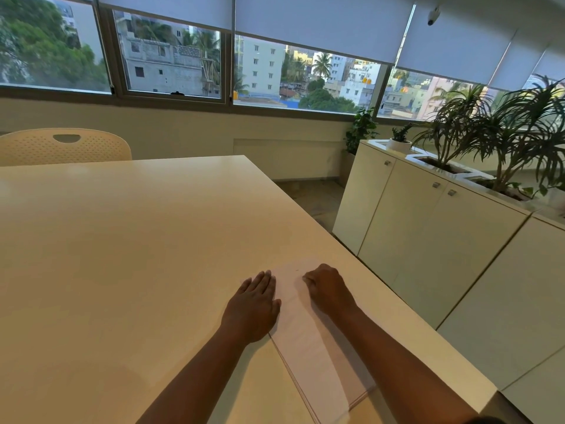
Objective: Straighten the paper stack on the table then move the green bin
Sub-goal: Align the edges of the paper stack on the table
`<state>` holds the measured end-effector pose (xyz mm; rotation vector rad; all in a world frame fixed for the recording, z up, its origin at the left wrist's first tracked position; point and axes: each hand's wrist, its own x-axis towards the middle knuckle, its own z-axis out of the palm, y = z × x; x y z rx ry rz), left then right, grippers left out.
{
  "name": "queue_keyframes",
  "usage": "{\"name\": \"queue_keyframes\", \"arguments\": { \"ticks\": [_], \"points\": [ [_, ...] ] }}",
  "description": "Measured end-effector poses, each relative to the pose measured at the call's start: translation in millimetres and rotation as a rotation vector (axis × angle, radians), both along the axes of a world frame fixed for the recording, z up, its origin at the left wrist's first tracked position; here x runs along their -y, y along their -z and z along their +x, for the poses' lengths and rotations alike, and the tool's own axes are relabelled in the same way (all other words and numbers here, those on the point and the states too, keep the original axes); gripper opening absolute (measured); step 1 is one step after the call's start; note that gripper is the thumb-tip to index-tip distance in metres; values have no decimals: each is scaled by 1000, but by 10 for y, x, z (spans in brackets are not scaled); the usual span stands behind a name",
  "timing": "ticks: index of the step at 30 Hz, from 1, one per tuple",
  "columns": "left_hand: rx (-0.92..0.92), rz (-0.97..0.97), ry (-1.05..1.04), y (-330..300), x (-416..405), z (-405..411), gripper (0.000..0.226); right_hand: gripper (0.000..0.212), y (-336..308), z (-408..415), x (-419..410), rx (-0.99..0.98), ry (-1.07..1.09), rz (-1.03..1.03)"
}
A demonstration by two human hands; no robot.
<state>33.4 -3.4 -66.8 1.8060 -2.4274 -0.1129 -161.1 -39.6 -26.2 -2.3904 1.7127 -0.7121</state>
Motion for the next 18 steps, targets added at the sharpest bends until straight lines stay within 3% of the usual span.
{"name": "queue_keyframes", "arguments": {
  "ticks": [4, 9, 14, 18],
  "points": [
    [11, 8, -8, -2, -5, -16, 61, 25, 60, 97, -185, -48, -189, 23],
    [35, 18, -4, -25, -20, -25, 61, 26, 2, -142, -54, 7, 27, 16],
    [27, 10, -15, -18, -19, -28, 60, 25, 61, 69, -178, -120, -189, 0],
    [43, 0, -28, -3, -16, -29, 60, 31, -27, -221, 41, -57, -35, 44]
  ]
}}
